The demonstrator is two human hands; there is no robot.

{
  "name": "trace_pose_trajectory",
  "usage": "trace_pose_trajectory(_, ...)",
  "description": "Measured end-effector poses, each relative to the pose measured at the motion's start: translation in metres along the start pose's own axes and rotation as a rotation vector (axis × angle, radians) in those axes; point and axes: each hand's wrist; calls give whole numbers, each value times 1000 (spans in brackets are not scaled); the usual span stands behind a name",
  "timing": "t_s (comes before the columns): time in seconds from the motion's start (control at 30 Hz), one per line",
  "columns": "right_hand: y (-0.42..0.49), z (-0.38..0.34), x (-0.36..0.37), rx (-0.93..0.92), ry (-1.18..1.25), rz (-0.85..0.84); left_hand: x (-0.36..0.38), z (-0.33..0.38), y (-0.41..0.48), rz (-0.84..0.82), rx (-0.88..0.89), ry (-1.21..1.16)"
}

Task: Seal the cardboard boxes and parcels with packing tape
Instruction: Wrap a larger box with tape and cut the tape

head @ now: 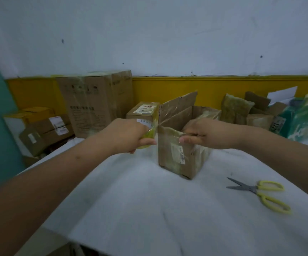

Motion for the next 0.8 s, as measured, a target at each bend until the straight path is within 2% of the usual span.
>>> trace_pose_trajectory(0.27,-15,-7,-11,-14,124,-93,-2,-2,18,27,53,-40)
trace_pose_trajectory(0.37,-7,-19,-10,100,29,-48,-1,6,25,57,56,-88)
trace_pose_trajectory(0.47,5,-26,-7,87,-21,-28,-5,21,33,40,84,-108)
trace_pose_trajectory(0.57,1,-15,-13,66,1,-121,-12,34,33,-26,95,-272)
trace_pose_trajectory(0.7,-13,-1,-17,69,-17,-145,-13,51,32,-147,45,-666)
trace_pose_trajectory(0.8,-24,1,-15,57,36,-107,-13,58,39,-120,-2,-526)
Point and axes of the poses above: each hand's wrist, its own y-axis towards the middle knuckle, its own x-axis out of the palm, z = x × y, and after that the axes turned 10 degrees about x, right-handed
